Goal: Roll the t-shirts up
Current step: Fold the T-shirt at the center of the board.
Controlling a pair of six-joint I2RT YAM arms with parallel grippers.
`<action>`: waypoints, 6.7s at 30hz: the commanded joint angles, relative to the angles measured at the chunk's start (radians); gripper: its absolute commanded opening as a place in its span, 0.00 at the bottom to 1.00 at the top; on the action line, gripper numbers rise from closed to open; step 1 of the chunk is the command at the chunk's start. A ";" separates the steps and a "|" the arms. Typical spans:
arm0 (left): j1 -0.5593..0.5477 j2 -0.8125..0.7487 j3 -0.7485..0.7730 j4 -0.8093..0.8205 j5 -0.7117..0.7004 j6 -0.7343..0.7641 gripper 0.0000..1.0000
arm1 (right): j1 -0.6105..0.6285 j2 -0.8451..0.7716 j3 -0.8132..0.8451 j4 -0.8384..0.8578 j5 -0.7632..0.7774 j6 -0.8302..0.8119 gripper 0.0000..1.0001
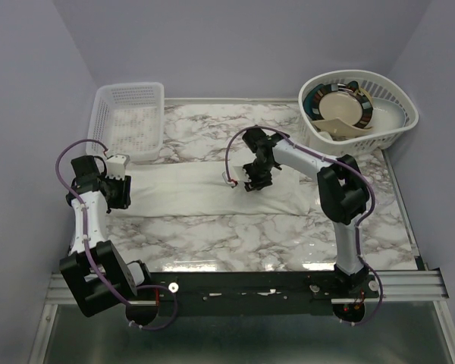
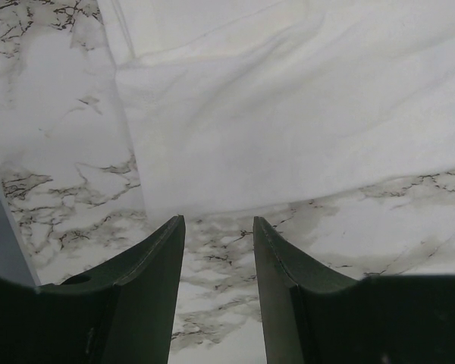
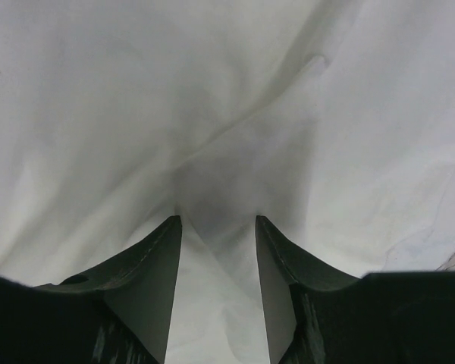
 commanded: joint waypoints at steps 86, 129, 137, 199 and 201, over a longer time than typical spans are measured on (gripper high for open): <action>-0.789 0.923 0.758 0.381 0.300 -0.520 0.68 | -0.228 -0.257 -0.137 -0.053 0.086 0.881 0.52; -0.813 0.825 0.698 0.532 0.257 -0.563 0.00 | -0.278 -0.165 -0.140 -0.044 0.159 0.884 0.43; -0.800 0.792 0.668 0.516 0.228 -0.529 0.00 | -0.277 -0.158 -0.127 -0.042 0.167 0.887 0.43; -0.521 0.413 -0.029 0.140 -0.089 0.232 0.08 | -0.223 0.232 0.317 0.022 0.452 0.631 0.34; -0.521 0.382 -0.033 0.127 -0.082 0.222 0.08 | -0.222 0.208 0.309 0.019 0.445 0.650 0.33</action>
